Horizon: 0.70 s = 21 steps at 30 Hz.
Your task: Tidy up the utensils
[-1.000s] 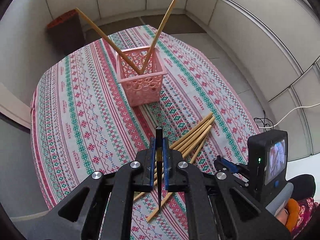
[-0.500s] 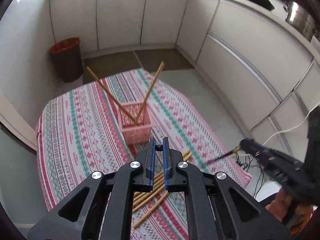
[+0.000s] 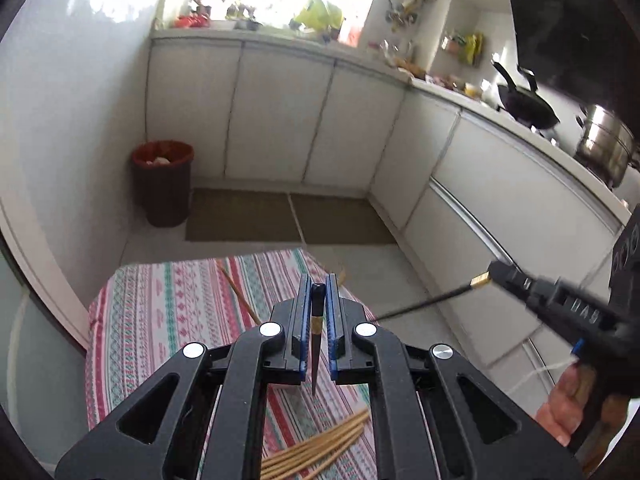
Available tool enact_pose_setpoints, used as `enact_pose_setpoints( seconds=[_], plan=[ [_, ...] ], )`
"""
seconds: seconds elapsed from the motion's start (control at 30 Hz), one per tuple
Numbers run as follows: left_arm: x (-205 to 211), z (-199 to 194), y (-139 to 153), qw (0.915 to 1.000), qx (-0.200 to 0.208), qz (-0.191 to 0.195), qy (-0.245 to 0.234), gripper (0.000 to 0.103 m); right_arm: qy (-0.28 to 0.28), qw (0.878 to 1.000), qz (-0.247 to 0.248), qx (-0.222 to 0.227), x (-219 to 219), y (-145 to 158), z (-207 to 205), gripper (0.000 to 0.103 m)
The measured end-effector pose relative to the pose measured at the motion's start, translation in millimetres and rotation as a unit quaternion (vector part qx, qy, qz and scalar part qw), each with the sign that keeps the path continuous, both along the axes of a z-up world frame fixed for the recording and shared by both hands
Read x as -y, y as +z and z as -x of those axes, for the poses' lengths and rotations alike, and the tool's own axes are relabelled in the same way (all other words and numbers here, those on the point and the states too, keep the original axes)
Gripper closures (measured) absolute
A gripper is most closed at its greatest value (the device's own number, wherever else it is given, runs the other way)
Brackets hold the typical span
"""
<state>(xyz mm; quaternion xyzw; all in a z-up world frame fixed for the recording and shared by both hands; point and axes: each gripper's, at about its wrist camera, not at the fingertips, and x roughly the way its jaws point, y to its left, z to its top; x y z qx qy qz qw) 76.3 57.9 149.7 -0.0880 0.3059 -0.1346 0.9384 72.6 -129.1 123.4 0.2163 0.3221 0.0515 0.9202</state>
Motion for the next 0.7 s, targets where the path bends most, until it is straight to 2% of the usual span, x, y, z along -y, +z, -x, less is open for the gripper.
enact_pose_setpoints(
  seconds=[0.13, 0.27, 0.47, 0.5, 0.6, 0.7],
  plan=[
    [0, -8, 7, 0.9996, 0.018, 0.003, 0.024, 0.096, 0.013, 1.000, 0.006, -0.011, -8, -19, -19, 0.096],
    [8, -26, -9, 0.9991, -0.001, -0.021, 0.037, 0.096, 0.013, 1.000, 0.021, -0.019, -16, -39, -29, 0.096],
    [3, -40, -30, 0.9977, -0.034, -0.029, 0.052, 0.095, 0.018, 0.999, 0.026, -0.035, -21, -59, -41, 0.096],
    [1, -40, -29, 0.9977, -0.033, -0.026, 0.054, 0.094, 0.018, 0.999, 0.028, -0.036, -22, -61, -42, 0.096],
    [-6, -36, -27, 0.9975, -0.025, -0.021, 0.063, 0.078, 0.018, 0.999, 0.033, -0.036, -25, -64, -42, 0.096],
    [-9, -33, -27, 0.9973, -0.025, -0.021, 0.065, 0.077, 0.023, 0.999, 0.034, -0.036, -31, -68, -44, 0.095]
  ],
)
